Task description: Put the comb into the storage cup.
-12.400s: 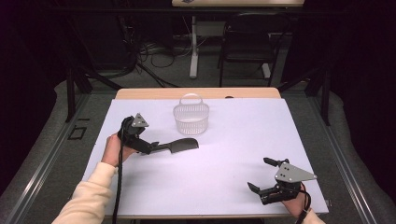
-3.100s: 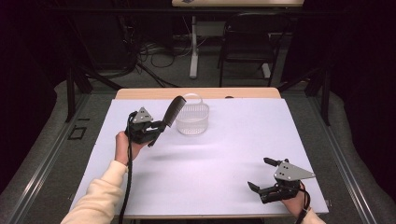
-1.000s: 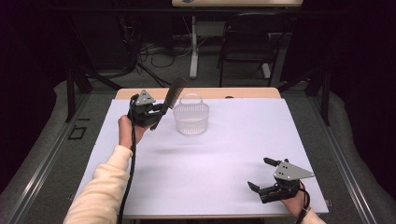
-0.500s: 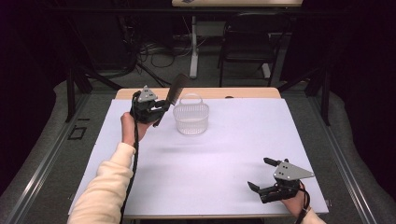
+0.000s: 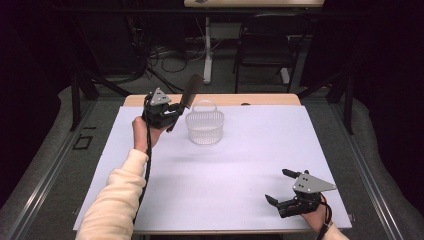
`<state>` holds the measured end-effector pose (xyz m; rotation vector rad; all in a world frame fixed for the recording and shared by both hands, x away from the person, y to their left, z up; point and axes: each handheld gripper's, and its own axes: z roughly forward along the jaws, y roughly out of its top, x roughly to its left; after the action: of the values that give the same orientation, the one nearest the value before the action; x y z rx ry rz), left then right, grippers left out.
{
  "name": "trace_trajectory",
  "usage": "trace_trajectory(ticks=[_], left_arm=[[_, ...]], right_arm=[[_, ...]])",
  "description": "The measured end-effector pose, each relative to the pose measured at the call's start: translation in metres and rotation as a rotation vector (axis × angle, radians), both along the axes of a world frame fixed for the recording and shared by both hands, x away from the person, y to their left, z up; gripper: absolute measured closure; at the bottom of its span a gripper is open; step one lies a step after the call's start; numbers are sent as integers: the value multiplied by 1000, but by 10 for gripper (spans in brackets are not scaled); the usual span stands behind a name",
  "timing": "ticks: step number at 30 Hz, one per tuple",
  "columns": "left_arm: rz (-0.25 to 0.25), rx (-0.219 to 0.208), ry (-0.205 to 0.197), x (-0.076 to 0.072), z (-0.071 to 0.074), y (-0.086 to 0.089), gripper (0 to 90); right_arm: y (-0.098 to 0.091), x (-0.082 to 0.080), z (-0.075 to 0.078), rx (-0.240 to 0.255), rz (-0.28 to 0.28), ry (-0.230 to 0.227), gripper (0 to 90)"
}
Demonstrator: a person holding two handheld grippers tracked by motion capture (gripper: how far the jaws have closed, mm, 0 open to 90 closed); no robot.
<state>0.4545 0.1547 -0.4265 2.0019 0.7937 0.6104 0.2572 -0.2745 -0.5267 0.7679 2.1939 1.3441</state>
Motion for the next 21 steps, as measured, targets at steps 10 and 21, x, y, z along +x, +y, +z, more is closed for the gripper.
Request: trace_trajectory(ticks=[10, 21], left_arm=[[1, -3, -10, 4, 4, -4, 718], [4, -12, -19, 8, 6, -9, 717]], right_arm=[[0, 0, 0, 2, -1, 2, 0], [-1, 0, 0, 3, 0, 1, 0]])
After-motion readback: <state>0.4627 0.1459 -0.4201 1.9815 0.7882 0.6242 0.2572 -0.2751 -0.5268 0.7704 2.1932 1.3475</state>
